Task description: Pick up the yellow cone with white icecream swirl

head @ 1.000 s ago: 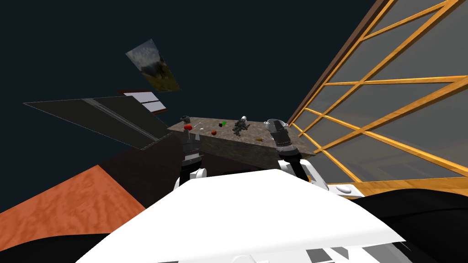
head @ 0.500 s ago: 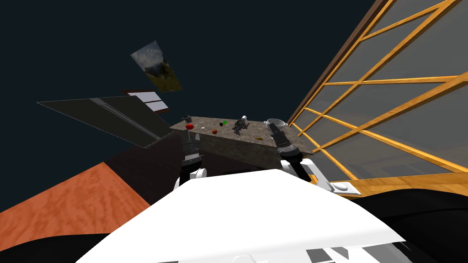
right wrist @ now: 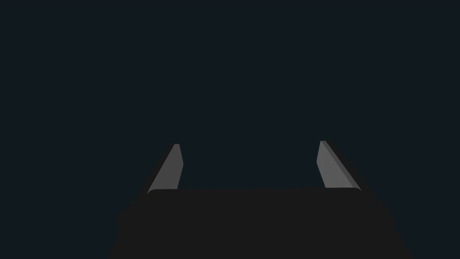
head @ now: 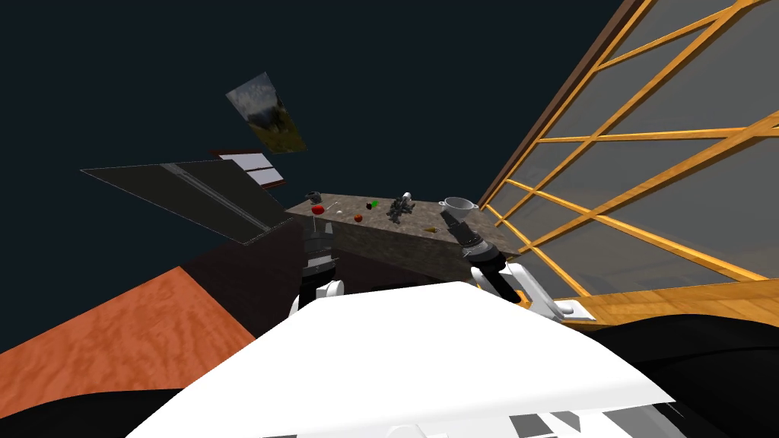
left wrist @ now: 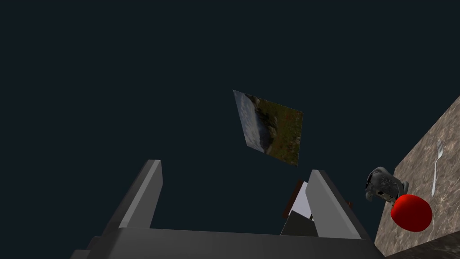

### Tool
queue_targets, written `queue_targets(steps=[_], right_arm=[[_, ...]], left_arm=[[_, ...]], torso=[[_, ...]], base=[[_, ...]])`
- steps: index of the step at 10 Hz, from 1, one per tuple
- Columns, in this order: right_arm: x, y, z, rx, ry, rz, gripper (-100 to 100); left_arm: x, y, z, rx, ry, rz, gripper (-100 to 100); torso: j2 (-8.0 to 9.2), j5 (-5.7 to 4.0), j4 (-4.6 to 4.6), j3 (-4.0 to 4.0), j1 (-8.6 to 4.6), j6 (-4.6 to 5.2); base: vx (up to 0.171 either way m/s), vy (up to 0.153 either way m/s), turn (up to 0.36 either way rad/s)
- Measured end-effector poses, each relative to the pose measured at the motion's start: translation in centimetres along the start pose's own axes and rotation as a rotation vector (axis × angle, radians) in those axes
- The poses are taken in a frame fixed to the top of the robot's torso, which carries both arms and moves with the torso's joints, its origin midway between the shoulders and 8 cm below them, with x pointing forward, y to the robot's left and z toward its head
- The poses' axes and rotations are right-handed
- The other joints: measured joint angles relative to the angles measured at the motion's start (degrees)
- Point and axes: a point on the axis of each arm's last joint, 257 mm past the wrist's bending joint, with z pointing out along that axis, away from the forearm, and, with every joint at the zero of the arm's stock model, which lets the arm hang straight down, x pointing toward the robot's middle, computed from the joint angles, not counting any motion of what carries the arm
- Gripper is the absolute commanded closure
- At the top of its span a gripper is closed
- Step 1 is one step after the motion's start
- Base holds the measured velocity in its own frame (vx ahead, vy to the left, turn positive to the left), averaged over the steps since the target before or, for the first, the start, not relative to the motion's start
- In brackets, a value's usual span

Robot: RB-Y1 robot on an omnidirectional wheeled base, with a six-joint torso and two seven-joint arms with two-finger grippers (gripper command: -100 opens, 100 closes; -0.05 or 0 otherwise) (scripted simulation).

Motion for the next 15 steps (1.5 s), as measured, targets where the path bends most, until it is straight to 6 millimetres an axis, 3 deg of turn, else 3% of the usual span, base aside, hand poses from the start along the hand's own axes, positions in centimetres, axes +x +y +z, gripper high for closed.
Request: queue_targets(steps=[6, 15], right_arm=[[2.7, -0.4, -0.7, -0.021, 0.154, -0.151, -100], [6.6, -2.7, -3.0, -0.039, 0.406, -0.369, -100]], left_arm=[[0.0, 0.0, 0.0, 0.000, 0.000, 0.000, 0], [0.0, 0.0, 0.0, 0.000, 0.000, 0.000, 0]], torso=[[-0.01, 0.00, 0.00, -0.01, 0.00, 0.00], [-0.04, 0.00, -0.01, -0.02, -0.01, 0.01]], base=[[-0.035, -0.007, 0.035], [-0.028, -0.007, 0.049]])
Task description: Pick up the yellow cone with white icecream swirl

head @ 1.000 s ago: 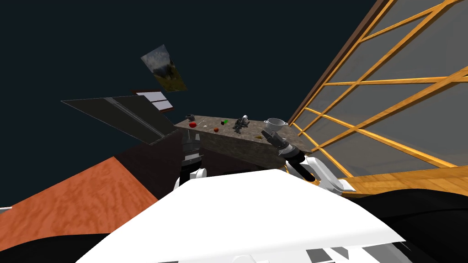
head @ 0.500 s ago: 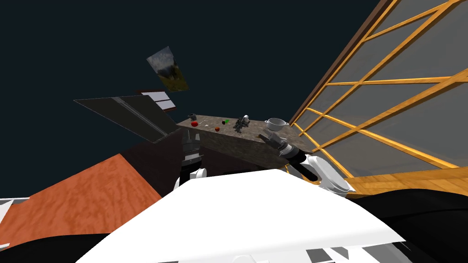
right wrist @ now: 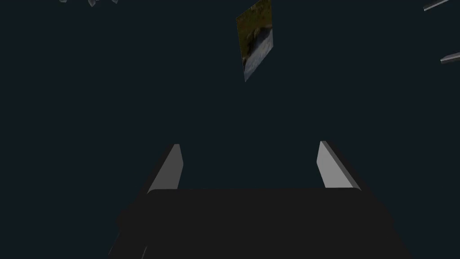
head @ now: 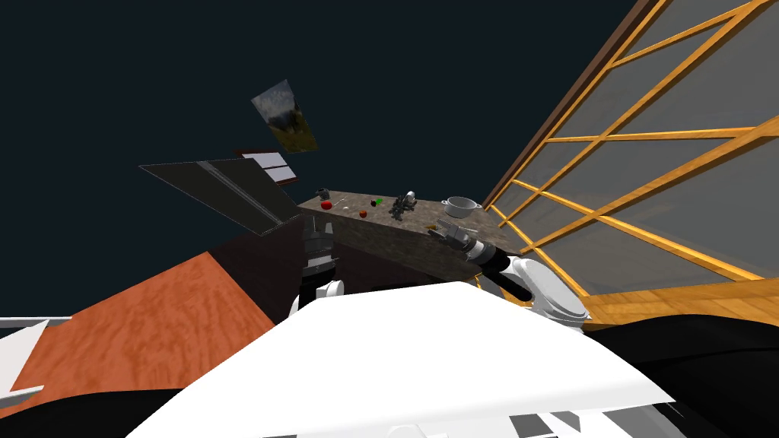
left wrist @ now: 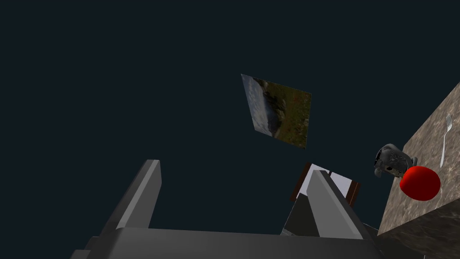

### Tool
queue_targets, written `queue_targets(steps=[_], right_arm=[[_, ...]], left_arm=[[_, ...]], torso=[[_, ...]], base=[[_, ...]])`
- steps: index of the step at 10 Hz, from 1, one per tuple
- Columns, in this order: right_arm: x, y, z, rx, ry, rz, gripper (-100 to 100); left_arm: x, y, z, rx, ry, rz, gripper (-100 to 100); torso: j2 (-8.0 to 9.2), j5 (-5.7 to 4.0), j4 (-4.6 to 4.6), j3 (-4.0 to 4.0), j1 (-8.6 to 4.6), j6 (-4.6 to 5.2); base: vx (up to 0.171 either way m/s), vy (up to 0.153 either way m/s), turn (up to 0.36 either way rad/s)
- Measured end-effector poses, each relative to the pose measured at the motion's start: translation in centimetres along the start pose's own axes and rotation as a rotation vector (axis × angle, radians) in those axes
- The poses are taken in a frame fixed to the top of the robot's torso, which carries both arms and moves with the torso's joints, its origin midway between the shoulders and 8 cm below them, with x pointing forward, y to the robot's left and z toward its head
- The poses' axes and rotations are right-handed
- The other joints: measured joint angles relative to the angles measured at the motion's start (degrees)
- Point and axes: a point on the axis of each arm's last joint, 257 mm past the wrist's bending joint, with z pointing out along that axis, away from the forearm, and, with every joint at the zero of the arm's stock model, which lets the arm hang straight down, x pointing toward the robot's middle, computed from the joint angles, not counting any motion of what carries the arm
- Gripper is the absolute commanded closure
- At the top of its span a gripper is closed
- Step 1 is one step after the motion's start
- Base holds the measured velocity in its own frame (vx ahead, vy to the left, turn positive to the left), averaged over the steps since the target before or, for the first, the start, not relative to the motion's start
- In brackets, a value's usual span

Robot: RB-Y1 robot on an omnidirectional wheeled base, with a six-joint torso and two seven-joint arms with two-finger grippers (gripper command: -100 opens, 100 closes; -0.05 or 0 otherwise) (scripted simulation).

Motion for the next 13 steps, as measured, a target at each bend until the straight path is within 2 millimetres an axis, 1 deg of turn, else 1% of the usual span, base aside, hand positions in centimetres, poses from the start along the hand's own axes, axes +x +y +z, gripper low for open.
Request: queue_targets(steps=[6, 9, 10, 12, 13], right_arm=[[3.6, -1.2, -1.1, -0.006, 0.177, -0.130, -100], [5.3, -2.0, -2.0, -0.007, 0.267, -0.191, -100], [6.0, -2.6, -2.5, -0.008, 0.301, -0.212, -100], [7.0, -3.2, -2.8, -0.006, 0.355, -0.247, -100], [7.7, -3.5, -3.4, -0.005, 0.392, -0.267, -100]], left_arm=[[0.0, 0.0, 0.0, 0.000, 0.000, 0.000, 0], [0.0, 0.0, 0.0, 0.000, 0.000, 0.000, 0], [0.0, 0.0, 0.0, 0.000, 0.000, 0.000, 0], [0.0, 0.0, 0.0, 0.000, 0.000, 0.000, 0], [0.0, 0.0, 0.0, 0.000, 0.000, 0.000, 0]], torso=[[-0.02, 0.00, -0.01, -0.01, -0.01, 0.01], [-0.04, 0.00, -0.01, -0.02, -0.02, 0.01], [-0.05, 0.00, -0.01, -0.03, -0.03, -0.03], [-0.06, -0.01, -0.01, -0.03, -0.02, 0.01], [-0.05, 0.00, -0.01, -0.03, -0.01, -0.02]], base=[[-0.020, -0.006, 0.059], [-0.012, -0.008, 0.059], [-0.013, -0.012, 0.084], [-0.008, -0.006, 0.070], [-0.009, -0.010, 0.075]])
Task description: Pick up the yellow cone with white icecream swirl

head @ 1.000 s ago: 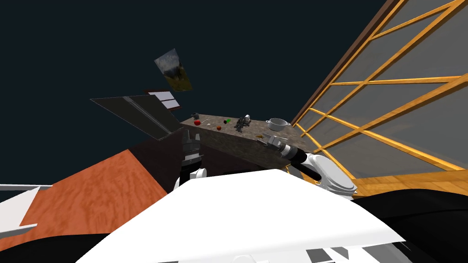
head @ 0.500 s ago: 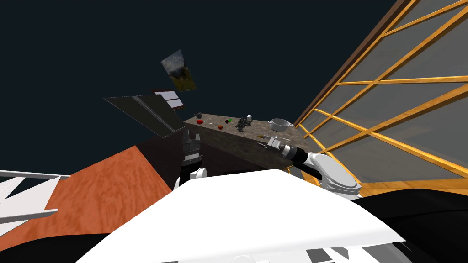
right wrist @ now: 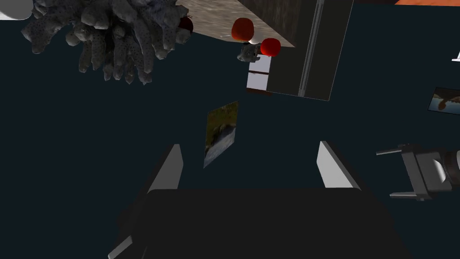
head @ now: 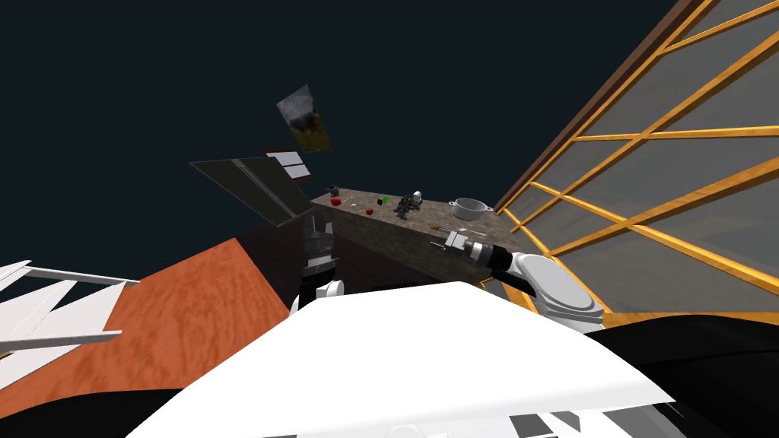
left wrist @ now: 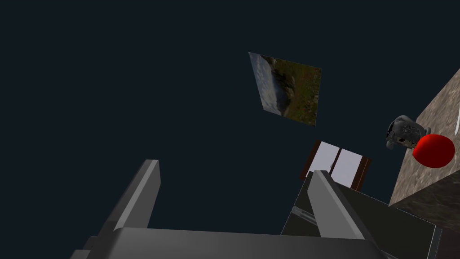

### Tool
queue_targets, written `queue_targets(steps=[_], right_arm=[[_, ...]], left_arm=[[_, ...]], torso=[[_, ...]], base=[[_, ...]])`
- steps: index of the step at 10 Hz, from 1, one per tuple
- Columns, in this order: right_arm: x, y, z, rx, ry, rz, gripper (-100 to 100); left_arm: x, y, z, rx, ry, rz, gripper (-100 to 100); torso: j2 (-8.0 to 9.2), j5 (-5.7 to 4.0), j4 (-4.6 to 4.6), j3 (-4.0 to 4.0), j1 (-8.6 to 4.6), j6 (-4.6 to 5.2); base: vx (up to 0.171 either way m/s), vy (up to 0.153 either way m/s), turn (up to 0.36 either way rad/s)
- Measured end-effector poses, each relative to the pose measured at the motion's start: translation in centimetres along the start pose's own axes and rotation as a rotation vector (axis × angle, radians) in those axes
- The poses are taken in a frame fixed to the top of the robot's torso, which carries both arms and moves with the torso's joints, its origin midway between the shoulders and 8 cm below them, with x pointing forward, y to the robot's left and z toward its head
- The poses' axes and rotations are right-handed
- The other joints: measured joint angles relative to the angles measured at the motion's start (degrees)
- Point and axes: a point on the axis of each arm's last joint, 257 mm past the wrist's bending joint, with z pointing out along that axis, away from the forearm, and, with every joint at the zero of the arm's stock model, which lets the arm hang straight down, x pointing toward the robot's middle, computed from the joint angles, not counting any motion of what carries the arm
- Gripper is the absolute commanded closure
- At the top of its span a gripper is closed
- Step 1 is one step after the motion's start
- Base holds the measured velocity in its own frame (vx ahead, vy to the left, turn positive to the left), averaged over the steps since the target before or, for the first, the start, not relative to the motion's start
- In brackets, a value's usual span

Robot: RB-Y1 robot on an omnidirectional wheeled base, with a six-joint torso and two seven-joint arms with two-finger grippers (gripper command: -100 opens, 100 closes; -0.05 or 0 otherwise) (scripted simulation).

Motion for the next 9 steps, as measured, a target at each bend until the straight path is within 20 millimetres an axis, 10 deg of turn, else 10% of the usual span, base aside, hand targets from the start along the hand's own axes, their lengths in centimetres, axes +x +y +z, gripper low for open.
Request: queue_targets(steps=[9], right_arm=[[6.4, -2.4, -2.1, 0.009, 0.264, -0.140, -100]], left_arm=[[0.0, 0.0, 0.0, 0.000, 0.000, 0.000, 0]], torso=[[-0.05, 0.00, -0.01, -0.03, -0.01, 0.00]], base=[[0.000, -0.009, 0.074]])
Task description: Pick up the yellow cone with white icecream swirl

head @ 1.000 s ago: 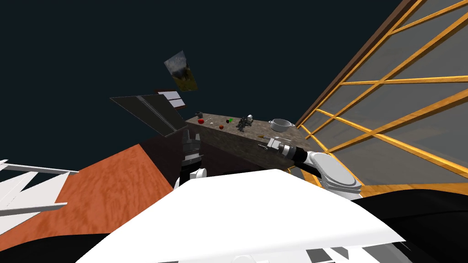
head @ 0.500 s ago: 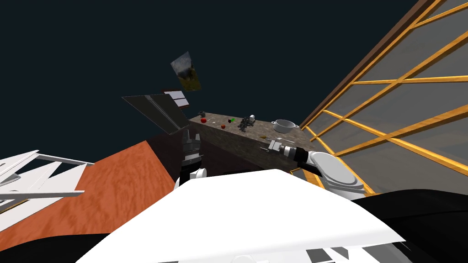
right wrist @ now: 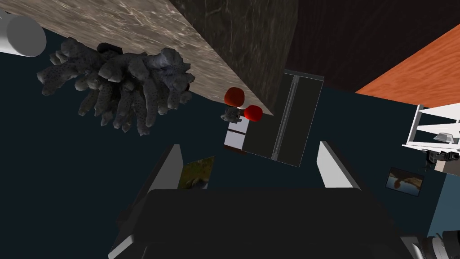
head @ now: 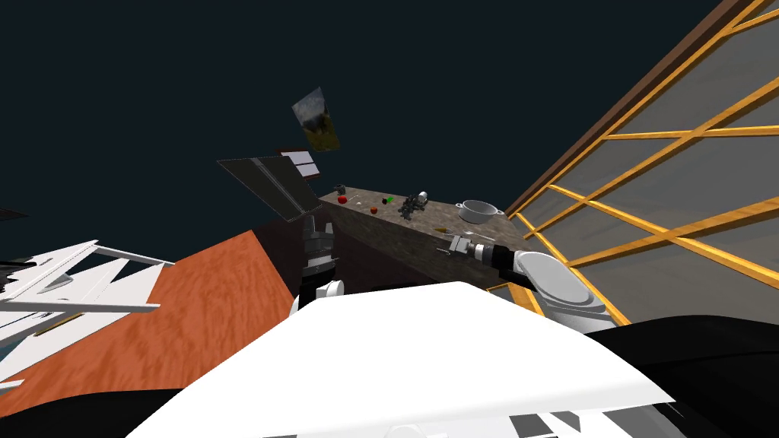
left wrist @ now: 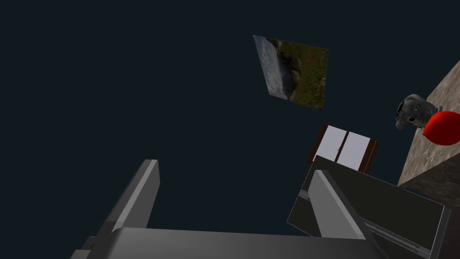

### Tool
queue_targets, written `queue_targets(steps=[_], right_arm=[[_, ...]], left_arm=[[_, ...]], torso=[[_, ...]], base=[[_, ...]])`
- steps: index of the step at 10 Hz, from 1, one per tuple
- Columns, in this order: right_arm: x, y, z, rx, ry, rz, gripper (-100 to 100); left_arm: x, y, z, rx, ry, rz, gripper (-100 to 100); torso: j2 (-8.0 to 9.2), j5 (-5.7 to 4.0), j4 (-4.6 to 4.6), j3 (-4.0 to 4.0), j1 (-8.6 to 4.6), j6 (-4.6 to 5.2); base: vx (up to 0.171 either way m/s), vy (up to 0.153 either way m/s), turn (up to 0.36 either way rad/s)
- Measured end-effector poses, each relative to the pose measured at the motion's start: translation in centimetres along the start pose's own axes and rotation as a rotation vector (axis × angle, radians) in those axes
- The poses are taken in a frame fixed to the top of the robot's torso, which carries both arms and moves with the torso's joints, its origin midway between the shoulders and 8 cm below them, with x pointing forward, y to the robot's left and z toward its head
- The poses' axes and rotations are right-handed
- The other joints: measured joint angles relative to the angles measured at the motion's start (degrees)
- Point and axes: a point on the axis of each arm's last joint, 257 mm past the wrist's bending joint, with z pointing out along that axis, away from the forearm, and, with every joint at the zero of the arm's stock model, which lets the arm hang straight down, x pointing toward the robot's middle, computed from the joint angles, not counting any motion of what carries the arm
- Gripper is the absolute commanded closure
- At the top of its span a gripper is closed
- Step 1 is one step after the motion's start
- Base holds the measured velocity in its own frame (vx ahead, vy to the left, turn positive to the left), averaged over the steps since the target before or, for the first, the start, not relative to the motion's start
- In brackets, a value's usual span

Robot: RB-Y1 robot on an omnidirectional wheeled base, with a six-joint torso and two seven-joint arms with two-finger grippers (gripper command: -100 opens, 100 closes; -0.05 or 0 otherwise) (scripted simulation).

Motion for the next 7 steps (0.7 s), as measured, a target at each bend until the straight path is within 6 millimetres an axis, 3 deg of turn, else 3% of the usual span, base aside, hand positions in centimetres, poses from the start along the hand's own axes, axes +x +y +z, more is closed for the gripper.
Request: queue_targets(steps=[7], right_arm=[[5.2, -1.7, -1.0, 0.011, 0.199, -0.088, -100]], left_arm=[[0.0, 0.0, 0.0, 0.000, 0.000, 0.000, 0]], torso=[[-0.04, -0.01, -0.01, -0.03, -0.03, 0.03]], base=[[0.010, -0.013, 0.087]])
